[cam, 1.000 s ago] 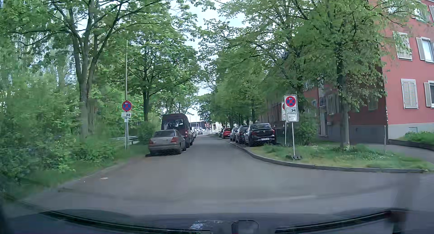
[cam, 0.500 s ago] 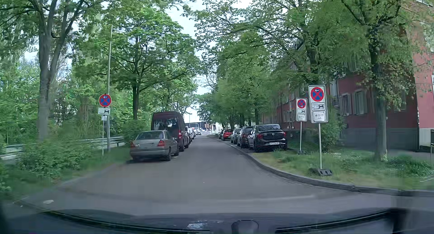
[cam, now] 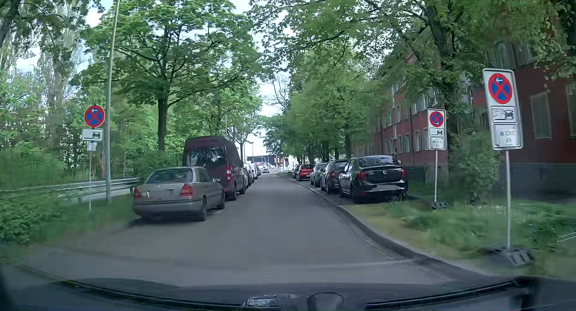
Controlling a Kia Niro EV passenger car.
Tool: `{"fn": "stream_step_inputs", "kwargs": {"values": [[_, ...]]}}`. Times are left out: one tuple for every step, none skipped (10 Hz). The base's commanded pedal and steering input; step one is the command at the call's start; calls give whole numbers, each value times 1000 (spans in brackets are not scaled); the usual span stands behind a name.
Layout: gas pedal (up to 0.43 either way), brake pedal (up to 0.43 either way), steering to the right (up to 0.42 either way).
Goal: Follow the waypoints while adhering to traffic rules and regulations
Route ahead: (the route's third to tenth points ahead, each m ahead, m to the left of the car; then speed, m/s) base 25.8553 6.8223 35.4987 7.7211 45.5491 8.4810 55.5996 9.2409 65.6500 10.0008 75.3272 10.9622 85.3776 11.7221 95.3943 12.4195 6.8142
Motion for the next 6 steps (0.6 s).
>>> {"fn": "stream_step_inputs", "kwargs": {"values": [[138, 0, -13], [138, 0, -13], [130, 0, -13], [130, 0, -13], [130, 0, -13], [130, 0, -13]]}}
